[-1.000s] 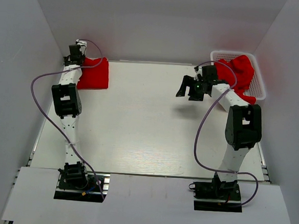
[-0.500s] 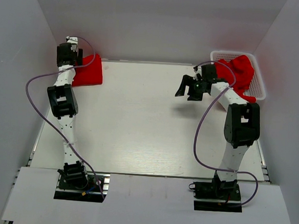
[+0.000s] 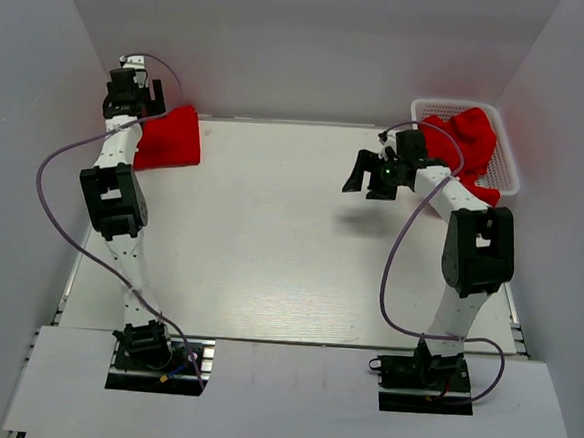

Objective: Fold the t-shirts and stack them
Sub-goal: Put the neatly folded tshirt into the corner of the board with the left arm

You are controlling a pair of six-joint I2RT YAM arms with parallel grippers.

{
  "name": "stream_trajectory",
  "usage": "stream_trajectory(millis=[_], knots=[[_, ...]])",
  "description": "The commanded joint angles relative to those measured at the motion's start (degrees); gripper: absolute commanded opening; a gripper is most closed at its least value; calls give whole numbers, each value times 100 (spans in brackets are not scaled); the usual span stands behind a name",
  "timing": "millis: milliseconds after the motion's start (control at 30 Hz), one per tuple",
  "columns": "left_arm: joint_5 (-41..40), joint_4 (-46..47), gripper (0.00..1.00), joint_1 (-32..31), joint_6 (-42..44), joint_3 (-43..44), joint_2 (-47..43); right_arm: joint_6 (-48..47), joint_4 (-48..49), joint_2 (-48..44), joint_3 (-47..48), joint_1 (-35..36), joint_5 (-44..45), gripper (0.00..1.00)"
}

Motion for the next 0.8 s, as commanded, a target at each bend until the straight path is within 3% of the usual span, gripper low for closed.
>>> stream_trajectory(millis=[0, 100, 167, 267, 400, 600, 767], knots=[[1324, -342, 99, -284, -956, -899, -1399, -145, 393, -669, -197, -17, 28, 90], [1927, 630, 99, -609, -1458, -2122, -2183, -136, 516, -994, -679, -17, 90, 90], [2121, 759, 99, -1161, -1608, -2916, -2712, -188, 631, -1171, -882, -26, 11, 90], [1920, 609, 99, -2204, -1811, -3434, -3089, -267, 745, -1496, -1329, -17, 72, 90], [1876, 1154, 99, -3157, -2276, -4830, -3870, -285, 806, -1874, -1848, -17, 160, 90], [1059, 688, 99, -3923, -2540, -5623, -4864, -92, 1368, -2875, -2911, -8, 108, 90], [733, 627, 99, -4213, -2664, -5888, -5209, -83, 1641, -3123, -3133, 10, -182, 90]])
